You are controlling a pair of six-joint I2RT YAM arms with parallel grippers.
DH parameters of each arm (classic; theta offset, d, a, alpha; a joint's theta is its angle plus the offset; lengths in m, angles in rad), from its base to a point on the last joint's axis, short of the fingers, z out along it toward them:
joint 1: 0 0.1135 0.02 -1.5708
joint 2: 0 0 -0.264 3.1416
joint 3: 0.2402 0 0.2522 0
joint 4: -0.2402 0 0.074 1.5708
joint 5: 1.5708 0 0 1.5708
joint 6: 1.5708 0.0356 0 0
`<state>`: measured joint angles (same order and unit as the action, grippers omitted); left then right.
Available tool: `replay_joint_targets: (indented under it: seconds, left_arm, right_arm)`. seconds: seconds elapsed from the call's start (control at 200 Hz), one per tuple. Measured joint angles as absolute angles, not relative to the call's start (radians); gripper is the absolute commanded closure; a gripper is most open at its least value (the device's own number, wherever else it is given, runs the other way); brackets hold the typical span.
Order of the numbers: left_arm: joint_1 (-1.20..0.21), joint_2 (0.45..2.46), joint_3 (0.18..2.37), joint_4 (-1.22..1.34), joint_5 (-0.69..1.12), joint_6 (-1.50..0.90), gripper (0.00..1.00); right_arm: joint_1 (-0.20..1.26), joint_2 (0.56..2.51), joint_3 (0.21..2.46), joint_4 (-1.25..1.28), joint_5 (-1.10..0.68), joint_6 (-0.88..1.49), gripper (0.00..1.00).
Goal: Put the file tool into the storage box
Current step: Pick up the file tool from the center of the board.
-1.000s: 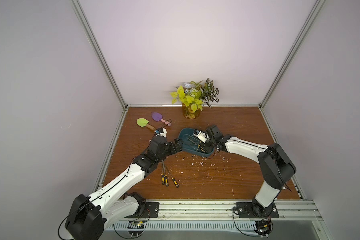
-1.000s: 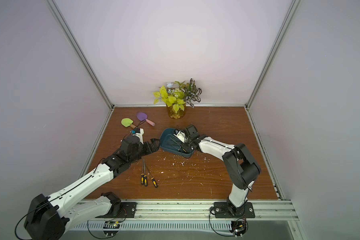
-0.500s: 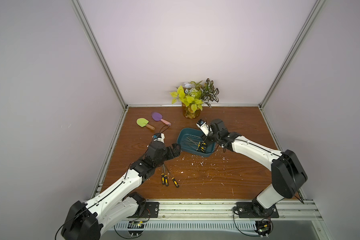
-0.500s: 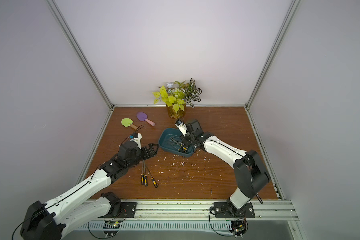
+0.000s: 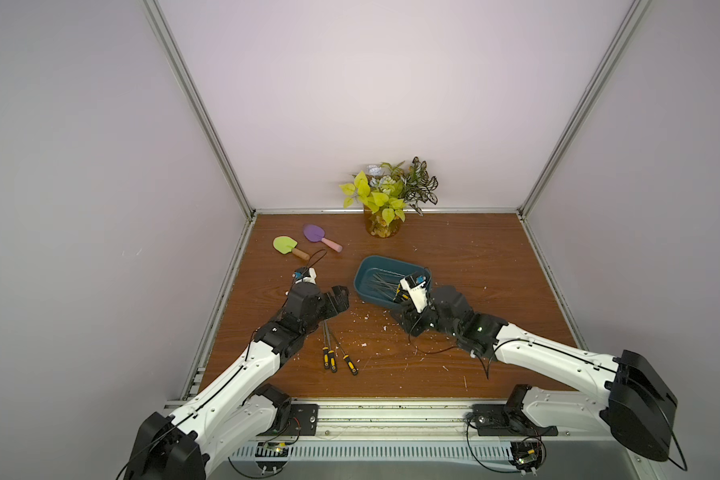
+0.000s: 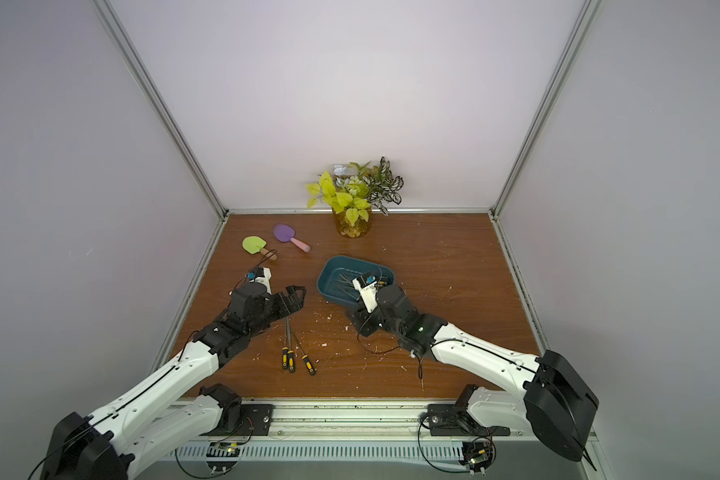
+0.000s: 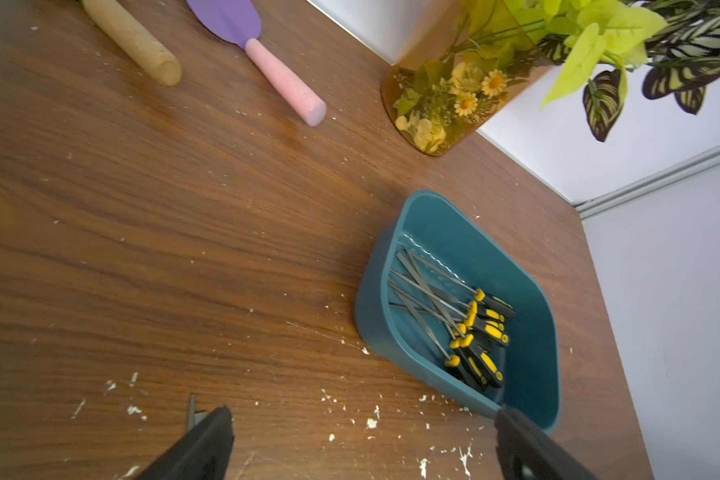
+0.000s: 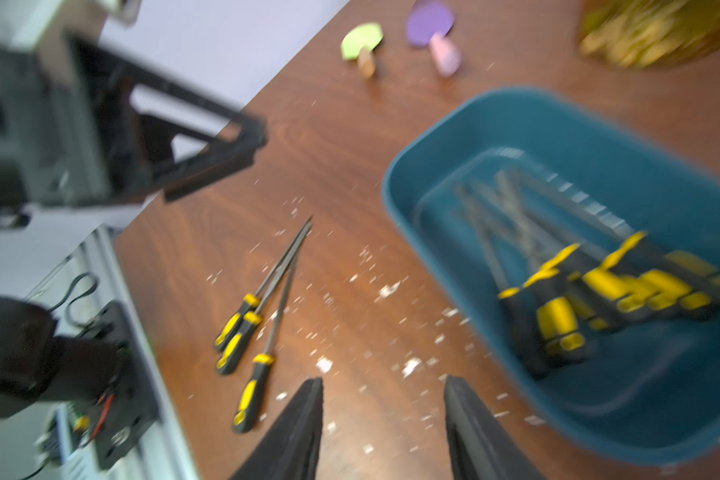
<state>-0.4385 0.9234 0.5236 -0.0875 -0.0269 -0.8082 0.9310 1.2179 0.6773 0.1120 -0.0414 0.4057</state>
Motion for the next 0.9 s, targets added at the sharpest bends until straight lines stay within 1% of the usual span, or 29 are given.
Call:
replay_joint_targets:
  seconds: [0.165,0.435,0.61,0.901]
  left_arm:
    - [-0.385,0.895,0.493,-0.098,-0.027,-0.807,0.00]
    - [-0.329,0.842,0.429,-0.105,-0.021,-0.812,0.00]
    - [-0.325,0.842,0.425,-0.107,-0.012,-0.815,0.00]
    - [-0.325,0.842,0.425,-0.107,-0.001,-0.818,0.00]
  right_arm:
    - [1.034,1.270,0.673,0.148,0.009,0.506,0.49]
    - [1.182,1.435,0.691,0.176,0.105,0.611,0.49]
    - [1.253,1.541,0.788,0.156,0.141,0.621,0.48]
    - [1.329,1.660,0.933,0.104,0.187,0.609,0.48]
